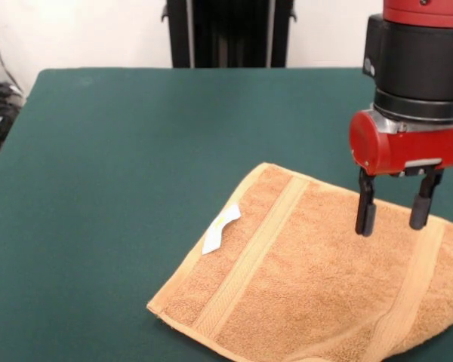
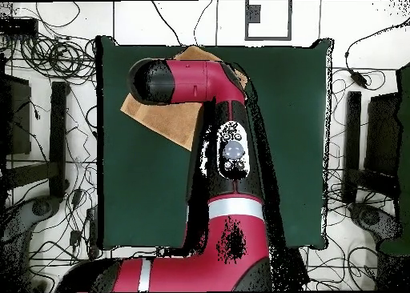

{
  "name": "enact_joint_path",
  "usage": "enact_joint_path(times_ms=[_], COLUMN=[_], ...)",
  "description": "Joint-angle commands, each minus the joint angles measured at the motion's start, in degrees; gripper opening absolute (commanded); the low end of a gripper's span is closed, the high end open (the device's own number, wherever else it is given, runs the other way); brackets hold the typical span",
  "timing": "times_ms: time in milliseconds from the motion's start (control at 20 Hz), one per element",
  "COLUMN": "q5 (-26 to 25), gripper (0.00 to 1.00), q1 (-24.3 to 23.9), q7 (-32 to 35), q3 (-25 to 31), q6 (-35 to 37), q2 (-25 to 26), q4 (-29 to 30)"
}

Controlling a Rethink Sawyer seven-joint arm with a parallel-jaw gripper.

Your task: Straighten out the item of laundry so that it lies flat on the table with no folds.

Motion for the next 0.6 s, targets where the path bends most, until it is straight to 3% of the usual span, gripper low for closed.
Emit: enact_joint_path(times_ms=[50, 600], q5=[-1.2, -0.6], gripper=[1.00, 1.00], q1=[1.4, 1.4], q7=[3.8, 5.1], q3=[4.2, 3.9], q6=[-1.5, -0.9], q2=[2.4, 3.0], q4=[2.6, 3.1])
